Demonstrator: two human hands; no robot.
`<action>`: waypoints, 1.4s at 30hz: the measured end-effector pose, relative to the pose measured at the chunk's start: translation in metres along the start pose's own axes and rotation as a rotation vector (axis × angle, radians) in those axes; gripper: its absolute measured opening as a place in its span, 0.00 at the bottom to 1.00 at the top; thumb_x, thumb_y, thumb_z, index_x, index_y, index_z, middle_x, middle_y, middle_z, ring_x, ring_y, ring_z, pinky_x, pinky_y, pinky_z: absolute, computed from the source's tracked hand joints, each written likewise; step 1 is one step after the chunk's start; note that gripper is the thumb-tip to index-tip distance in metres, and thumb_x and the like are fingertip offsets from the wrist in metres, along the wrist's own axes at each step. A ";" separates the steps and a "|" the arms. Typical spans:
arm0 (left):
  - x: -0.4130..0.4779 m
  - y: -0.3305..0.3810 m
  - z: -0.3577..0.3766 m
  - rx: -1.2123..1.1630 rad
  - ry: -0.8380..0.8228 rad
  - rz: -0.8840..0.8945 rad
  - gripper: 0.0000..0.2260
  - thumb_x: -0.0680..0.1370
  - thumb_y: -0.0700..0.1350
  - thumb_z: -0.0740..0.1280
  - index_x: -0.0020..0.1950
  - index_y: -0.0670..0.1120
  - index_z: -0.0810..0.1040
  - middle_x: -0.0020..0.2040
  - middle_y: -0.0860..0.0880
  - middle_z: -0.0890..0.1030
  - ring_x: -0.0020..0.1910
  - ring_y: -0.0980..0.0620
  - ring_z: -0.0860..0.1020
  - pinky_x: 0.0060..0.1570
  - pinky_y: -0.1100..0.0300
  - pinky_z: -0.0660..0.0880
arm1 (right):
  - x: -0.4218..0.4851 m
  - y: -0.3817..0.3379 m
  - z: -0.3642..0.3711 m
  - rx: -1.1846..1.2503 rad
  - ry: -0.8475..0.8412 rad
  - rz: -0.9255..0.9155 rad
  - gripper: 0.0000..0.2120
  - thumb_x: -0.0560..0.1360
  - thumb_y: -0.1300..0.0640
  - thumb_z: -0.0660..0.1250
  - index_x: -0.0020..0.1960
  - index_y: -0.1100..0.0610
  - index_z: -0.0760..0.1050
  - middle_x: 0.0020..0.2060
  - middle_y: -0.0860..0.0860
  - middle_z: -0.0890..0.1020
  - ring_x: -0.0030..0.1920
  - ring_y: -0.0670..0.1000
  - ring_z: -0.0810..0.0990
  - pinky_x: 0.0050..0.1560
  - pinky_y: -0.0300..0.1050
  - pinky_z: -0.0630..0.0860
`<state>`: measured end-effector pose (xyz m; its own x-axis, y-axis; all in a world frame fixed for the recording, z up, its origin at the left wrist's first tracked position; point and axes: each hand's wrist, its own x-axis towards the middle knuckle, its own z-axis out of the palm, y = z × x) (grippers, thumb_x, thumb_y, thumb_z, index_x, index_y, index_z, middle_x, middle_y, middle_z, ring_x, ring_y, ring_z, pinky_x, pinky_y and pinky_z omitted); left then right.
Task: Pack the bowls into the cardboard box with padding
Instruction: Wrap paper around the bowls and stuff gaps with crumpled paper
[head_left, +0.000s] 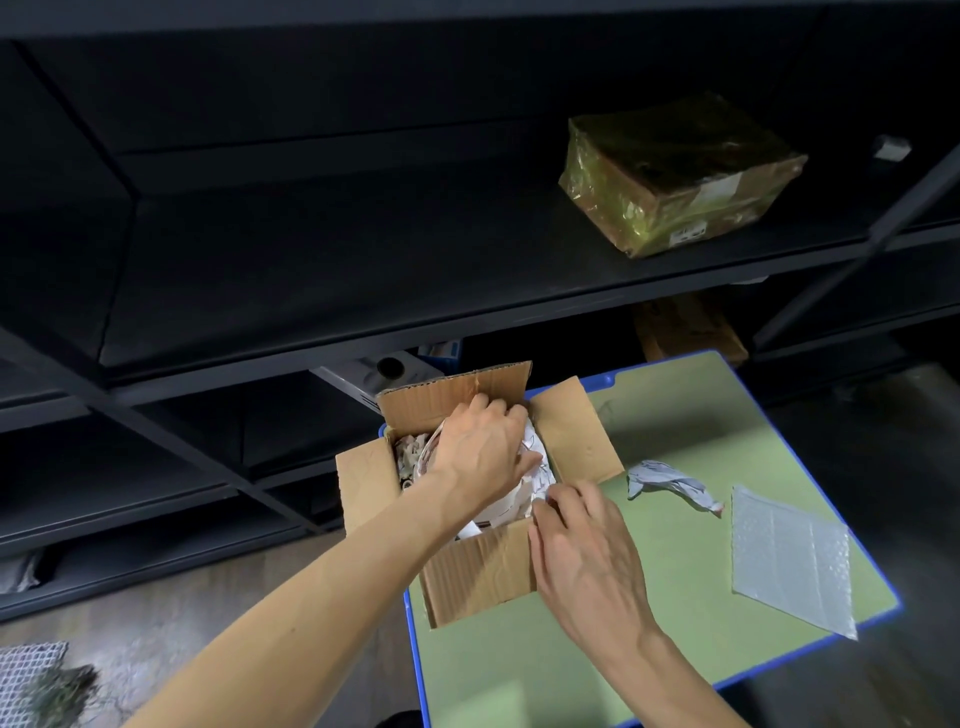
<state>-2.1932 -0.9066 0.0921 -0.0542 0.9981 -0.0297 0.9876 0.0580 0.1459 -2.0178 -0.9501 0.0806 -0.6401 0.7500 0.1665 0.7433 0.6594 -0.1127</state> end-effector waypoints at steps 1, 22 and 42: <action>0.000 0.002 0.000 -0.012 0.004 -0.006 0.18 0.79 0.61 0.63 0.59 0.48 0.75 0.54 0.48 0.79 0.56 0.46 0.73 0.56 0.53 0.68 | -0.001 0.000 -0.001 -0.016 0.000 0.008 0.07 0.72 0.62 0.67 0.48 0.55 0.80 0.45 0.50 0.79 0.48 0.55 0.75 0.46 0.48 0.73; -0.004 0.013 0.002 -0.079 -0.024 -0.086 0.15 0.80 0.55 0.64 0.61 0.47 0.74 0.58 0.46 0.76 0.58 0.44 0.72 0.54 0.52 0.68 | 0.014 0.007 0.006 -0.025 0.039 0.017 0.14 0.76 0.53 0.67 0.32 0.51 0.77 0.32 0.47 0.77 0.37 0.53 0.72 0.35 0.48 0.73; -0.038 -0.008 0.018 -0.313 0.241 -0.019 0.14 0.78 0.49 0.57 0.49 0.46 0.82 0.49 0.49 0.82 0.46 0.44 0.75 0.49 0.51 0.73 | -0.002 0.021 -0.006 0.138 -0.076 -0.022 0.12 0.79 0.54 0.59 0.56 0.51 0.80 0.51 0.43 0.79 0.48 0.51 0.74 0.48 0.45 0.76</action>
<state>-2.1969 -0.9458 0.0746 -0.1414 0.9711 0.1922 0.8956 0.0428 0.4427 -1.9995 -0.9380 0.0838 -0.6728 0.7335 0.0964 0.6985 0.6728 -0.2439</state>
